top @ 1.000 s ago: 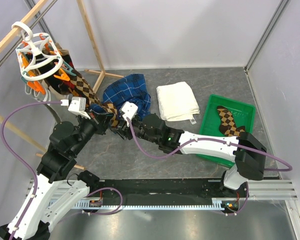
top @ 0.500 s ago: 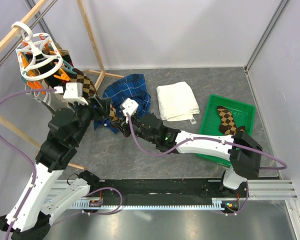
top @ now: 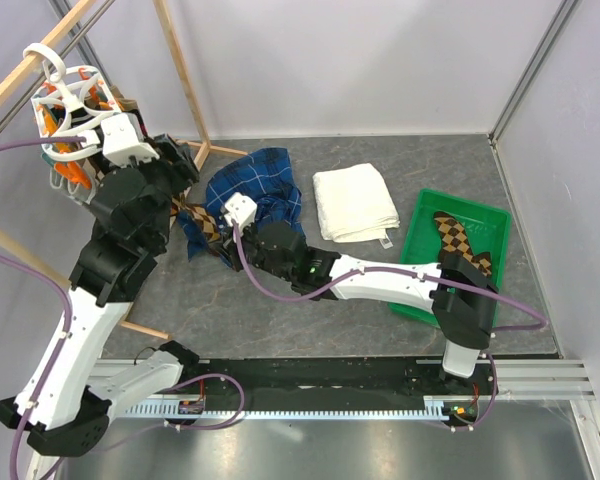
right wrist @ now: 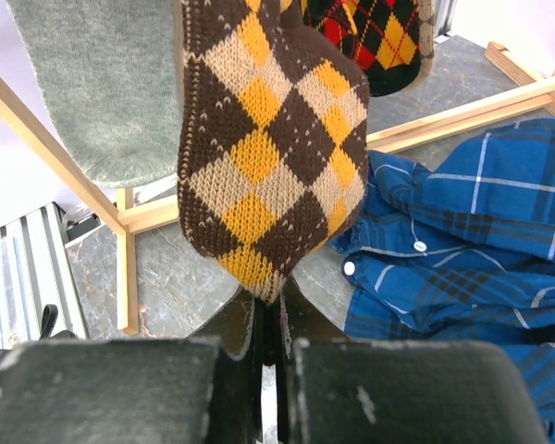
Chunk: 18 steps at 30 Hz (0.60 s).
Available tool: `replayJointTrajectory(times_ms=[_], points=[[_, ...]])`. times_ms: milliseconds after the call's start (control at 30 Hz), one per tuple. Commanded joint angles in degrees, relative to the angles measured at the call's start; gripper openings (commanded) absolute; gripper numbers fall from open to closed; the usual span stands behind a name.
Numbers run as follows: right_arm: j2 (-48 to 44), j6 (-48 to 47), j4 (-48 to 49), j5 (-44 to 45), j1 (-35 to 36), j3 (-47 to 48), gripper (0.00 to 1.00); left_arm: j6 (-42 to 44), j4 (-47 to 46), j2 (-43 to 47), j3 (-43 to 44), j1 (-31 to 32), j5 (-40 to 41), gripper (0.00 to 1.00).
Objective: Remove the socks clipped to the hanger
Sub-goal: Remove the sock from the hanger.
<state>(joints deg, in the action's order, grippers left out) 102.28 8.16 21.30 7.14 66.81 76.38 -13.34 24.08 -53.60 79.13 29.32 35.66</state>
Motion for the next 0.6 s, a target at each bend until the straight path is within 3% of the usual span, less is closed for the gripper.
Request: replayJointTrajectory(times_ms=[0,433,567], points=[[1.4,1.2,0.2,-1.8,0.3,3.8,0.00,4.6,-4.8,-2.8,3.3,-0.1,11.5,0.66],[2.7,1.2,-0.8,-4.7,0.3,5.4,0.00,10.4,-15.7,-5.1,0.8,0.5,16.0,0.58],[2.9,1.6,-0.6,-4.9,0.3,5.3,0.00,11.9,-15.5,-4.8,-0.5,4.4,16.9,0.60]])
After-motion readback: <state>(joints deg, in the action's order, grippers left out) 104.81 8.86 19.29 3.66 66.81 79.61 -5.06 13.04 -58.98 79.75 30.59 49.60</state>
